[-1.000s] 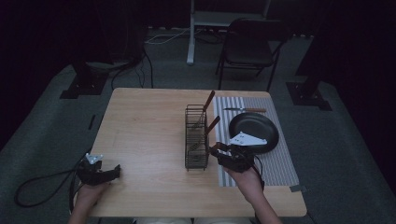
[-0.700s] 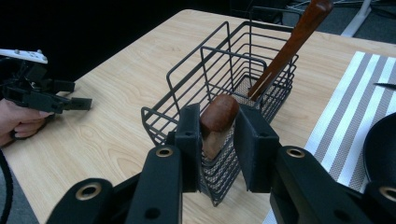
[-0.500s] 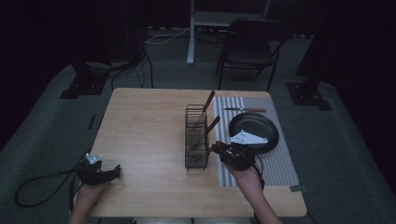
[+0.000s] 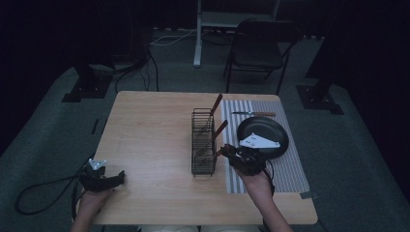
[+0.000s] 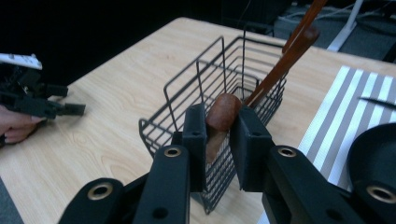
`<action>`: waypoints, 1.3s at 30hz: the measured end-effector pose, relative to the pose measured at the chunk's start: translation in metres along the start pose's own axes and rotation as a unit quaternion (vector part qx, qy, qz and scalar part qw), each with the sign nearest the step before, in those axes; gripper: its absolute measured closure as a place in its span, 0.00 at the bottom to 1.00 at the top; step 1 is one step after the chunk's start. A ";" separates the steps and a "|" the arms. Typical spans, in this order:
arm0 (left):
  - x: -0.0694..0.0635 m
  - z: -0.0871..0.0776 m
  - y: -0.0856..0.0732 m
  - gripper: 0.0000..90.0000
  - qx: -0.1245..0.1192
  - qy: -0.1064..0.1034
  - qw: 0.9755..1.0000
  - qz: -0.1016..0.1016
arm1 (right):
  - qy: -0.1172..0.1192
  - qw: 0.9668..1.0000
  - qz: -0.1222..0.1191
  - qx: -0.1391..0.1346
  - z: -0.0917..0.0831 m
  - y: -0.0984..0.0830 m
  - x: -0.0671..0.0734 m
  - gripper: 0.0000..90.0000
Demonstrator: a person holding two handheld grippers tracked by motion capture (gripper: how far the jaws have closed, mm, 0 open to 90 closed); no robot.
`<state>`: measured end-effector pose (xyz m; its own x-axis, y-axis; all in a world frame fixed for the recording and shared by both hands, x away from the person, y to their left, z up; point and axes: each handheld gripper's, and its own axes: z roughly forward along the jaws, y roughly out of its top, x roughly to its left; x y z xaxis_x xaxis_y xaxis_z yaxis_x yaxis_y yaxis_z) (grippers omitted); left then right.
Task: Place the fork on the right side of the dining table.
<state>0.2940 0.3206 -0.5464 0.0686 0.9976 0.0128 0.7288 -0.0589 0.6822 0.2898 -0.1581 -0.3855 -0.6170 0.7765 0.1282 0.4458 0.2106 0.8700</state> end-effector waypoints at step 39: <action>0.000 0.000 0.000 0.00 0.000 0.000 1.000 0.000 | -0.057 0.993 -0.019 -0.097 -0.101 0.036 -0.019 0.90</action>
<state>0.2940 0.3206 -0.5464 0.0684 0.9976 0.0125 0.7289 -0.0585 0.6821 0.2526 -0.2251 -0.3085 -0.5483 0.8349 0.0478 0.2837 0.1319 0.9498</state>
